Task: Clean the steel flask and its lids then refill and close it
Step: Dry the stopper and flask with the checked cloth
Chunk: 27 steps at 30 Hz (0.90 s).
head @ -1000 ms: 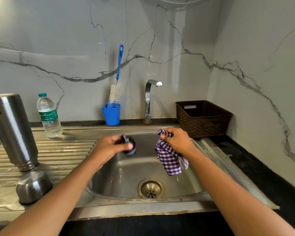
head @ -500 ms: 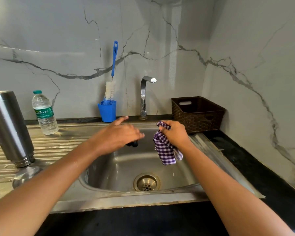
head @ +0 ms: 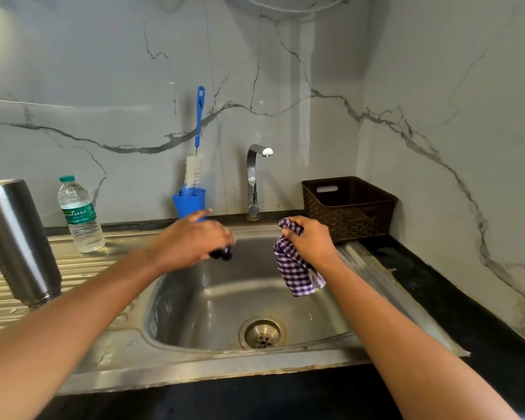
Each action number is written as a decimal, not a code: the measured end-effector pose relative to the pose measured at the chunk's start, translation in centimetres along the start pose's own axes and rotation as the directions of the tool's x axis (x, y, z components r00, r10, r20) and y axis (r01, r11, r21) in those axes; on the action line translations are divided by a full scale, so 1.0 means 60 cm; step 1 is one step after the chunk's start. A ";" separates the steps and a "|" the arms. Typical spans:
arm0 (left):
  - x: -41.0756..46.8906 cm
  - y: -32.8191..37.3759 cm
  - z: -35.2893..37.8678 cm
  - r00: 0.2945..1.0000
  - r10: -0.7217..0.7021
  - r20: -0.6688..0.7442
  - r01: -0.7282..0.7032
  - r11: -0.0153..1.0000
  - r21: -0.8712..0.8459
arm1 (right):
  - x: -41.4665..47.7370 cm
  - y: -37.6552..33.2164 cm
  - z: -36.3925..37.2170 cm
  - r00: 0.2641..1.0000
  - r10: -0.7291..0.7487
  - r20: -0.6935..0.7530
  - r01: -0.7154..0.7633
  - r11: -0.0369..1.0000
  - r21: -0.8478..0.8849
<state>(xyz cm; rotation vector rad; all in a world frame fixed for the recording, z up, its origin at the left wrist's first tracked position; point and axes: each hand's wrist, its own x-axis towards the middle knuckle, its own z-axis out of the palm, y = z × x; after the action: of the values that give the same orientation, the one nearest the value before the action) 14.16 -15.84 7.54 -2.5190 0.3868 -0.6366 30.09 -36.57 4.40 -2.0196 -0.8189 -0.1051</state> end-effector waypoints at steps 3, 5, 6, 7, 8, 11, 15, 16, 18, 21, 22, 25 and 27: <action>-0.009 0.003 0.016 0.900 -0.436 -0.003 0.399 0.827 -0.396 | -0.001 -0.002 -0.001 1.000 -0.002 0.013 0.001 0.999 0.046; -0.011 0.025 0.021 0.827 -0.557 0.071 0.484 0.644 -0.593 | -0.006 -0.011 0.000 0.998 -0.036 0.043 0.030 0.992 0.124; -0.010 0.041 0.020 0.783 -0.611 0.116 0.503 0.513 -0.695 | -0.011 -0.018 0.000 0.995 -0.073 0.065 0.062 0.986 0.157; -0.010 0.054 0.021 0.740 -0.652 0.168 0.498 0.362 -0.788 | -0.016 -0.027 0.001 0.989 -0.121 0.086 0.104 0.978 0.178; -0.010 0.065 0.021 0.708 -0.670 0.222 0.473 0.217 -0.854 | -0.022 -0.034 0.003 0.979 -0.177 0.098 0.157 0.970 0.186; -0.010 0.086 0.022 0.681 -0.672 0.291 0.372 -0.026 -0.928 | -0.035 -0.051 0.014 0.932 -0.338 0.128 0.316 0.934 0.167; -0.010 0.102 0.014 0.680 -0.666 0.305 0.215 -0.217 -0.952 | -0.042 -0.053 0.029 0.841 -0.491 0.226 0.478 0.871 0.112; -0.010 0.102 0.012 0.669 -0.665 0.333 0.205 -0.265 -0.942 | -0.041 -0.052 0.028 0.824 -0.519 0.228 0.511 0.854 0.096; -0.013 0.097 0.010 0.645 -0.651 0.399 0.211 -0.350 -0.913 | -0.040 -0.051 0.027 0.804 -0.547 0.233 0.548 0.834 0.067; -0.021 0.093 0.010 0.637 -0.597 0.488 0.255 -0.434 -0.864 | -0.041 -0.052 0.032 0.816 -0.519 0.256 0.513 0.853 0.093; -0.022 0.095 0.009 0.638 -0.570 0.519 0.275 -0.460 -0.844 | -0.042 -0.051 0.034 0.822 -0.509 0.257 0.500 0.860 0.105; -0.017 0.104 0.007 0.631 -0.534 0.563 0.302 -0.500 -0.812 | -0.043 -0.049 0.039 0.844 -0.492 0.215 0.488 0.870 0.075; -0.013 0.107 0.004 0.634 -0.542 0.551 0.262 -0.520 -0.813 | -0.042 -0.050 0.040 0.867 -0.477 0.143 0.475 0.879 0.045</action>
<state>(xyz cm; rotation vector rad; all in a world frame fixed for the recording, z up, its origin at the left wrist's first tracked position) 12.70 -20.76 3.60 -4.4454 -0.7611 -1.2771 25.81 -34.92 4.29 -1.7914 -1.4046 -0.2308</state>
